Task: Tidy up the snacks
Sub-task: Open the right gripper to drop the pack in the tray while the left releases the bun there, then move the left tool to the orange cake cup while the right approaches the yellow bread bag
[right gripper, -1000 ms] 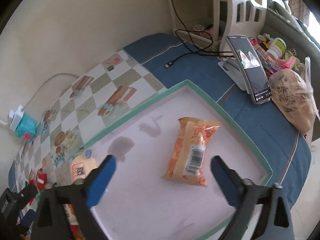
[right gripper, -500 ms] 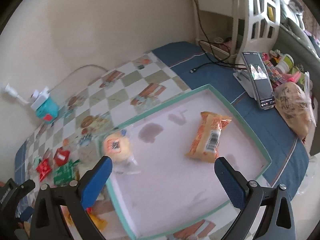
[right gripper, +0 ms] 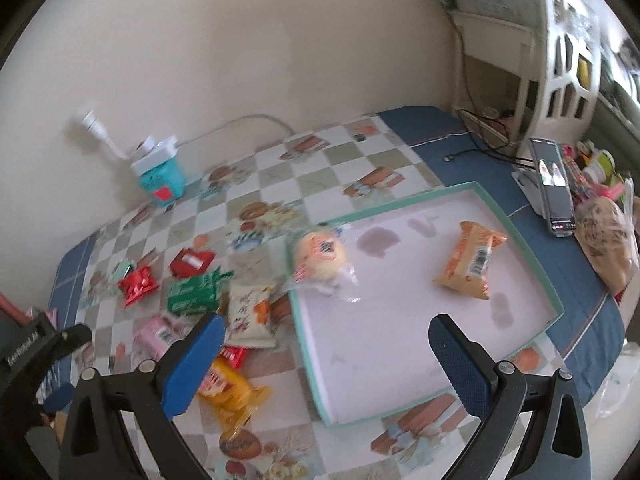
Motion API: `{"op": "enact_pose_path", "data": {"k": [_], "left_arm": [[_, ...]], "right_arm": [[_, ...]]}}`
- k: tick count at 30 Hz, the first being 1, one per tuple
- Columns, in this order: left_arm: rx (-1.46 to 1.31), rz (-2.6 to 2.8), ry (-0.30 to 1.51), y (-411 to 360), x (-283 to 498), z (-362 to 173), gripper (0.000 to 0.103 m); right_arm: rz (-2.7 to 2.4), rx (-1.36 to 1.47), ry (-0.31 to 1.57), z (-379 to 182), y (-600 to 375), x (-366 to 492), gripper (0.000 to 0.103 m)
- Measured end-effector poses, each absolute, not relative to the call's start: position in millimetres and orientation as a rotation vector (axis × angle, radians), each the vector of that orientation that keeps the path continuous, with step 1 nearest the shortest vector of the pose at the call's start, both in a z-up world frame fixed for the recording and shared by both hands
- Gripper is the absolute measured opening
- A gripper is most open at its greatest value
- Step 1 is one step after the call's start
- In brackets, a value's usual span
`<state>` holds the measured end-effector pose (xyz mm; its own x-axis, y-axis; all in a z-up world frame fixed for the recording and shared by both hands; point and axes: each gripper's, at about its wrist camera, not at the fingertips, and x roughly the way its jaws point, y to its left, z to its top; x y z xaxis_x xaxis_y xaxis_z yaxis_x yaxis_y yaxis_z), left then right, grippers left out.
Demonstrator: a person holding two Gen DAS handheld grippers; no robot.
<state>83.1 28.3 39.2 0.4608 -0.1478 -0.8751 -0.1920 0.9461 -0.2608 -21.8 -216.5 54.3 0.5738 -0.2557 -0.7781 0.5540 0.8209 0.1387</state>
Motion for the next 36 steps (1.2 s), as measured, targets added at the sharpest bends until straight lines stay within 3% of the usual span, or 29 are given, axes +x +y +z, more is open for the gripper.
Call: {"op": "enact_pose_path", "data": {"k": [12, 22, 28, 36], "left_arm": [[-0.310, 0.105, 1.089, 56.7, 74.9, 44.2, 0.099], [-0.346, 0.197, 1.181, 89.3, 81.8, 13.9, 0.099], [-0.351, 0.192, 1.292, 84.1, 91.5, -20.7, 0.099], [-0.402, 0.149, 1.342, 71.6, 95.5, -41.1, 0.099]], "right_arm": [[-0.387, 0.386, 0.876, 44.4, -182.1, -14.0, 0.103], [-0.261, 0.428, 0.958, 17.0, -162.2, 5.5, 0.103], [-0.181, 0.459, 1.085, -21.1, -149.2, 23.6, 0.103], [-0.190, 0.398, 1.114, -35.9, -142.5, 37.5, 0.103]]}}
